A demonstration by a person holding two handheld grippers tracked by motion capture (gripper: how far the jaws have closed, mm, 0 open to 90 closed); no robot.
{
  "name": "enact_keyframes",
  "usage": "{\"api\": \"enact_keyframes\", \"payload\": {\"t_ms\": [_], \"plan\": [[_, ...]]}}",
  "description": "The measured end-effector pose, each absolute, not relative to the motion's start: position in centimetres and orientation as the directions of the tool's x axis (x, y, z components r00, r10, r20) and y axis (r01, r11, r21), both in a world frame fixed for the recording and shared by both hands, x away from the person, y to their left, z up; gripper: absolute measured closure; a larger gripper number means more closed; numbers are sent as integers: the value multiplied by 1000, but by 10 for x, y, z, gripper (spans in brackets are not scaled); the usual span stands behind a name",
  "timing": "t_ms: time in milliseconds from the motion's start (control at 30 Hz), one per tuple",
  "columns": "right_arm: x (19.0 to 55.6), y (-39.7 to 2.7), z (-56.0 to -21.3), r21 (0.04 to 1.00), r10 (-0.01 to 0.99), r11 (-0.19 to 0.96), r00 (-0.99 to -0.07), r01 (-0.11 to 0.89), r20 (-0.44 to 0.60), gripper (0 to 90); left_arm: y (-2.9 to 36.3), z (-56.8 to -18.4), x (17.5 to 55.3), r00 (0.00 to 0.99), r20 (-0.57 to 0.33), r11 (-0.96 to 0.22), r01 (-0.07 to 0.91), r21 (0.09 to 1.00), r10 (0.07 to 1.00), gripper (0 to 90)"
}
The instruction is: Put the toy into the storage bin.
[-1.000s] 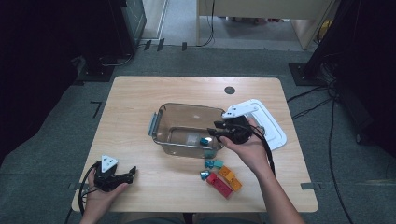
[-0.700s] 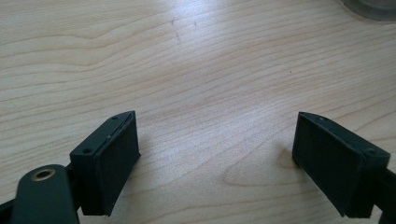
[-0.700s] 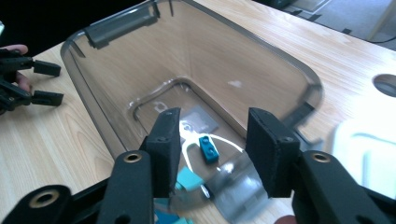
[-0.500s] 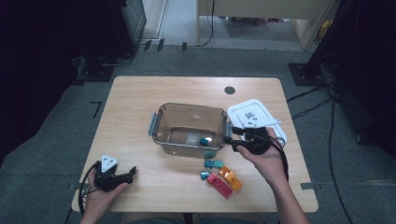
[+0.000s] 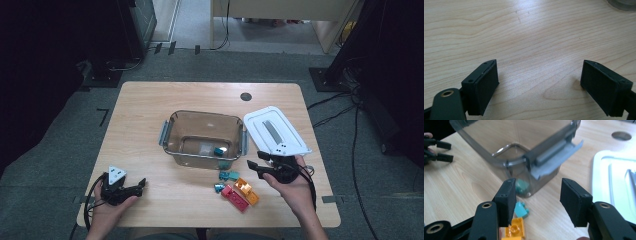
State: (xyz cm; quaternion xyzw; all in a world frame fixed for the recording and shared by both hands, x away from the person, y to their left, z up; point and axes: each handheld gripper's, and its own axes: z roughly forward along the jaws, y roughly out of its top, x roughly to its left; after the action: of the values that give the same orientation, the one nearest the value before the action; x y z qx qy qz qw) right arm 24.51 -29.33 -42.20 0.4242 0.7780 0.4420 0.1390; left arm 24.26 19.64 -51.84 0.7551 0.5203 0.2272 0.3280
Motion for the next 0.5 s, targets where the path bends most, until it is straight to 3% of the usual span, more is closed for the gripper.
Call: {"api": "enact_keyframes", "payload": {"t_ms": [500], "plan": [[235, -284, -473, 771, 773, 250, -600, 585, 204, 461, 196, -518, 243, 355, 2, -243, 637, 732, 935, 146]]}}
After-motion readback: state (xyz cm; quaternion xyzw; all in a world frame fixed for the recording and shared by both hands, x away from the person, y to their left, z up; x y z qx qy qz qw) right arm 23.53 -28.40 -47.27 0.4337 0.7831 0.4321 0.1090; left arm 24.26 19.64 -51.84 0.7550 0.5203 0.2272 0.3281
